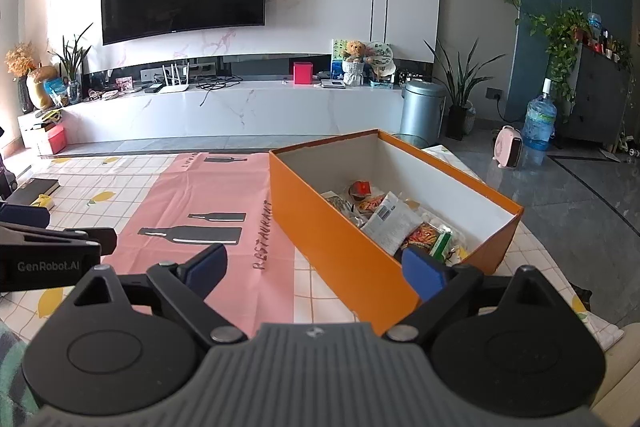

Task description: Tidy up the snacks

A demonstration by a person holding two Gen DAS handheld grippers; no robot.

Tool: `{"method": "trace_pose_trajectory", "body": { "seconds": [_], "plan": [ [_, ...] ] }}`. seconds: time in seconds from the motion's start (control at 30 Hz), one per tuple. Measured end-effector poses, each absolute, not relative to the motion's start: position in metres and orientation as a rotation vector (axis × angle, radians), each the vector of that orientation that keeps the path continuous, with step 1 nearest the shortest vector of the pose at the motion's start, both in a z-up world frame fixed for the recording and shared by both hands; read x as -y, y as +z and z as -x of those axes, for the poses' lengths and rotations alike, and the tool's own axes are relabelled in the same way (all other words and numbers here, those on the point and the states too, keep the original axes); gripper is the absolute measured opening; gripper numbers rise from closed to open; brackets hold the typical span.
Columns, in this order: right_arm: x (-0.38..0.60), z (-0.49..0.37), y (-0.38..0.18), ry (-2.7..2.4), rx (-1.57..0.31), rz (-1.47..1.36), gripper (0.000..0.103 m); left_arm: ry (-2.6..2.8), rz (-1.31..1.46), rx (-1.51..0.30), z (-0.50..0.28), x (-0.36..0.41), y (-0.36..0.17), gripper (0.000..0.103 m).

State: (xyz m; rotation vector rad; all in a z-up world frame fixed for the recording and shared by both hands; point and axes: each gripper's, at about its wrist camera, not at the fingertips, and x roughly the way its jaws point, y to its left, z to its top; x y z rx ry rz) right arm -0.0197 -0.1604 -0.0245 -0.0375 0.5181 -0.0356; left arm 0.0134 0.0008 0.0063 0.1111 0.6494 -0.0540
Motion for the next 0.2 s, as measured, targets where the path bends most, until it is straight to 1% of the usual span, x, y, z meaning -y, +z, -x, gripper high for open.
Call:
{"method": "trace_pose_trajectory", "body": {
  "seconds": [0.2],
  "plan": [
    [0.1569,0.021,-0.0243,-0.03,-0.521,0.049,0.092,-0.052,-0.11,-0.642,-0.0109,-0.0035,0.0082,0.09]
  ]
}}
